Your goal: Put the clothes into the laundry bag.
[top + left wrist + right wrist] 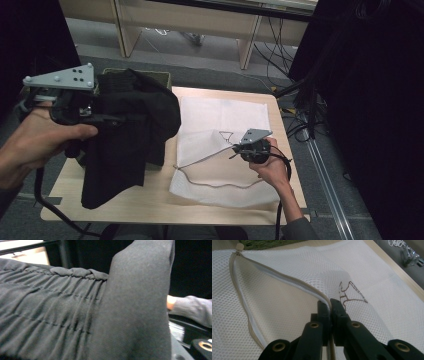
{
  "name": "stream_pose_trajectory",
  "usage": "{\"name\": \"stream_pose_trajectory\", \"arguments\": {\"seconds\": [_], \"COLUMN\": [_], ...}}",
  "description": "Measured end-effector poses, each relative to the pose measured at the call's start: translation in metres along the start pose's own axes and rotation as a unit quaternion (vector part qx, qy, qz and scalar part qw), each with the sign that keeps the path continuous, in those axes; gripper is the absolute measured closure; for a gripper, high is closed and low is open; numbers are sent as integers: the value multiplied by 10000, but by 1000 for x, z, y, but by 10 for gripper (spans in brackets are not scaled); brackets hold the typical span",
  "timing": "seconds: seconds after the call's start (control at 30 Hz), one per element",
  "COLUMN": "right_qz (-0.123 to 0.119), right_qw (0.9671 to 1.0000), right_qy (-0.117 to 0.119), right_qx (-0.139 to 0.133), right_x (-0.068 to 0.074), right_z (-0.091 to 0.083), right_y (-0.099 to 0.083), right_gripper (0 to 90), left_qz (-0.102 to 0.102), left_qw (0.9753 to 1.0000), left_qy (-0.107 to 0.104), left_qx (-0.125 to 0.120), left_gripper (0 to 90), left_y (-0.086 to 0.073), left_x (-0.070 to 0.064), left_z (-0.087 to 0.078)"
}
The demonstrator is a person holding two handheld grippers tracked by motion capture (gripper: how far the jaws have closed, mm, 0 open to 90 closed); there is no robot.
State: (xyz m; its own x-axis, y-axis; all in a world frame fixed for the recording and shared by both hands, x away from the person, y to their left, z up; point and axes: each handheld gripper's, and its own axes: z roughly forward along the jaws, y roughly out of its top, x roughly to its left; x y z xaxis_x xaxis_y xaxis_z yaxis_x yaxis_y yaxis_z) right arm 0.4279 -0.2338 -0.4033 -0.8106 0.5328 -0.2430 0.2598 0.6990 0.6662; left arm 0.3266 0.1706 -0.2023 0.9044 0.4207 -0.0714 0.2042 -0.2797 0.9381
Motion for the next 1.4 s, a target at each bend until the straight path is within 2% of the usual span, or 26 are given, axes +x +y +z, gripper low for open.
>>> {"name": "stream_pose_trajectory", "arguments": {"seconds": [0.17,0.2,0.3,0.37,0.43,0.5,0.63,0.83,0.97,1.07,1.17,1.33,1.4], "right_qz": [3,1,10,4,-22,55,17,12,92,96,121,208,253], "right_qw": [10000,10000,10000,10000,10000,10000,10000,10000,9999,9999,9999,9997,9996], "right_qy": [12,12,3,4,-8,23,25,31,43,51,78,80,63], "right_qx": [6,9,0,2,-2,33,5,12,7,-22,-24,-97,-117], "right_x": [1,1,0,0,0,2,0,1,1,0,0,0,0], "right_z": [1,1,0,0,1,1,1,1,1,1,1,1,1], "right_y": [0,0,0,0,0,0,0,-1,-1,-1,-1,2,4], "right_gripper": [876,876,876,876,876,876,876,876,876,876,877,882,883], "left_qz": [29,82,68,103,-1,-61,-92,97,251,385,625,615,542], "left_qw": [9993,9990,9986,9988,9985,9979,9964,9958,9970,9974,9954,9922,9911], "left_qy": [-314,-381,-477,-450,-544,-646,-839,-903,-719,-541,-318,-268,-343], "left_qx": [-198,-195,-210,-139,-72,-10,67,115,113,280,650,1047,1164], "left_gripper": [719,718,718,718,718,718,718,717,716,715,713,712,712], "left_y": [10,13,14,11,4,-3,-12,-10,-11,-24,-52,-98,-114], "left_x": [-15,-18,-21,-23,-21,-21,-25,-30,-29,-30,-34,-34,-33], "left_z": [4,5,11,18,29,39,59,76,81,92,116,159,175]}}
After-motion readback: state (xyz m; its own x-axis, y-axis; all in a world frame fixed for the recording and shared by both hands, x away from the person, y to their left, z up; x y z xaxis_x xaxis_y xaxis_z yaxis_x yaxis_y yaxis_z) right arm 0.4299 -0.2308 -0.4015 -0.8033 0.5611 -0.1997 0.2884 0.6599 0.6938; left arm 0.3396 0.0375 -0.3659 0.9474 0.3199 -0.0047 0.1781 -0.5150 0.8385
